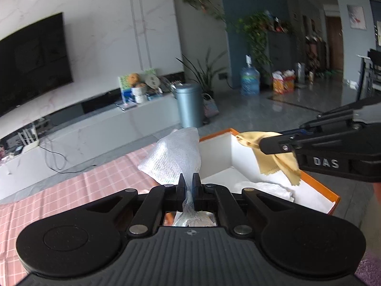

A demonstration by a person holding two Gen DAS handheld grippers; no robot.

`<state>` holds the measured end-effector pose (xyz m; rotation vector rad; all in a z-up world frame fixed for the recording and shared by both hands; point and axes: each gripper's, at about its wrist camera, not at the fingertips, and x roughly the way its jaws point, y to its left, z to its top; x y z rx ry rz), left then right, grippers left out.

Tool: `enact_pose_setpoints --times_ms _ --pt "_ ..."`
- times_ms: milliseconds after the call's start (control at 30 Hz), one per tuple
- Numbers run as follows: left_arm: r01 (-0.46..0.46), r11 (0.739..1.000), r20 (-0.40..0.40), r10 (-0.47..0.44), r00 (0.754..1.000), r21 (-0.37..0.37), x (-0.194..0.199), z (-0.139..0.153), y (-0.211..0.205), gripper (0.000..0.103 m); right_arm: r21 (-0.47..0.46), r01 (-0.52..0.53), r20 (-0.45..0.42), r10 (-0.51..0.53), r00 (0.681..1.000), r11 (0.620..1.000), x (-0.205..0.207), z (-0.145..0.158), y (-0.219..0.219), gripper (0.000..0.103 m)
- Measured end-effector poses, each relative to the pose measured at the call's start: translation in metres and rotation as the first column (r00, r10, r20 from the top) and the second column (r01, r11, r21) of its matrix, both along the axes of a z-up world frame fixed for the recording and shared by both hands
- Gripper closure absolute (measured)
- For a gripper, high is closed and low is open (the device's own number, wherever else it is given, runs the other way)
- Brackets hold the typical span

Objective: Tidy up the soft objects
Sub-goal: 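Carry the mesh cloth and yellow cloth over the orange box with both grippers, then lower both cloths into the box and open both grippers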

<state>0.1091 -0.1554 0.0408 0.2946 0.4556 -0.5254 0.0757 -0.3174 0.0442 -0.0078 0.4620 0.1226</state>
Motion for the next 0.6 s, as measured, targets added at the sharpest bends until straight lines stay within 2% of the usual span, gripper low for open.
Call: enact_pose_setpoints --times_ms 133,233,433,600 --pt "0.027 0.998 -0.024 -0.025 0.999 0.059 0.015 -0.009 -0.022 0.1 0.007 0.031 -0.07 -0.03 0.997 1.0 0.026 -0.009 -0.022 0.101" --pt "0.045 0.993 -0.044 -0.04 0.998 0.112 0.024 -0.018 -0.035 0.1 -0.03 0.041 -0.107 -0.044 0.993 0.999 0.044 -0.018 -0.029 0.101" --pt "0.055 0.972 -0.068 -0.041 0.997 0.227 0.039 -0.036 -0.057 0.1 -0.131 0.011 -0.186 -0.036 0.982 0.991 0.078 -0.042 -0.035 0.101" --pt "0.075 0.956 -0.122 -0.042 0.992 0.284 0.053 -0.05 -0.064 0.1 -0.135 -0.006 -0.286 -0.034 0.958 0.991 0.104 -0.064 -0.045 0.101"
